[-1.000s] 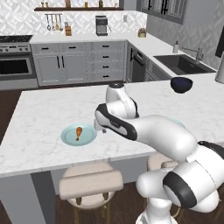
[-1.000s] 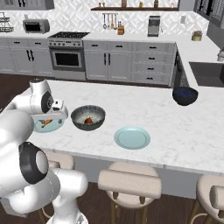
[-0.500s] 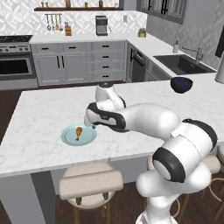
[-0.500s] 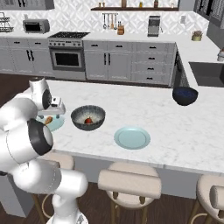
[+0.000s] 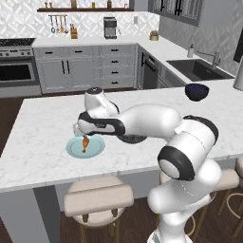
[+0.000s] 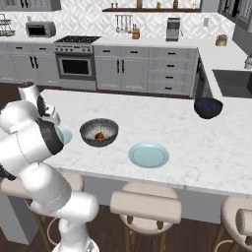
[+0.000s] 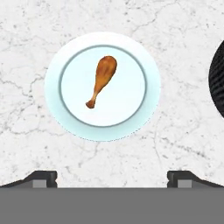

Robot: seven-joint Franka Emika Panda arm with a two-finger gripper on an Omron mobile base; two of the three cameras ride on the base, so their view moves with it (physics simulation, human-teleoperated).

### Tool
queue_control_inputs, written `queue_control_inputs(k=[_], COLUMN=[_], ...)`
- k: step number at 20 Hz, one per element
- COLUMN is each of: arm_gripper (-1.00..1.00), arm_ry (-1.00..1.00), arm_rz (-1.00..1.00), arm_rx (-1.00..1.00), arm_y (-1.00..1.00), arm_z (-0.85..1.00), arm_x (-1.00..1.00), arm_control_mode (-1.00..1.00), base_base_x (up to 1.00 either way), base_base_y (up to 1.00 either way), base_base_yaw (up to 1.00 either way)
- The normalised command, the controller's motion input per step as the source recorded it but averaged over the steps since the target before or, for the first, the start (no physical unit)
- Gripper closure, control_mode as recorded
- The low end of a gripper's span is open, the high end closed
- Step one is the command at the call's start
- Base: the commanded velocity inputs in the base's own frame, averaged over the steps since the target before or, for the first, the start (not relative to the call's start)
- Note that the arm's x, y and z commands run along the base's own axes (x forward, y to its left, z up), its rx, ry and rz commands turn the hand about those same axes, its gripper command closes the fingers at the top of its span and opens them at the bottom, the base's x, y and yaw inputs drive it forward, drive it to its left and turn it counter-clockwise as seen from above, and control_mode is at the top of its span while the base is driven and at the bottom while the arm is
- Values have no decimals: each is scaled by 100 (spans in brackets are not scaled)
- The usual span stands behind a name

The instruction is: Pick the chicken drumstick and bell pepper from their plates and place them in the bowl. Then put the bowl in the fridge.

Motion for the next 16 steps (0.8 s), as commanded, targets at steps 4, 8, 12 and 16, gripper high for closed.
queue_control_inputs(k=[4,8,12,16], arm_gripper=[-100,-100,-100,-100], arm_ry=[0,0,0,0], arm_rz=[-12,-15,-13,-14], arm_rx=[0,0,0,0], arm_y=[59,37,-4,-21], arm_z=[-4,-6,-34,-41], arm_x=[0,6,0,15], arm_control_mode=[-100,-100,-100,-100], base_base_x=[0,0,0,0], base_base_y=[0,0,0,0], base_base_yaw=[0,0,0,0])
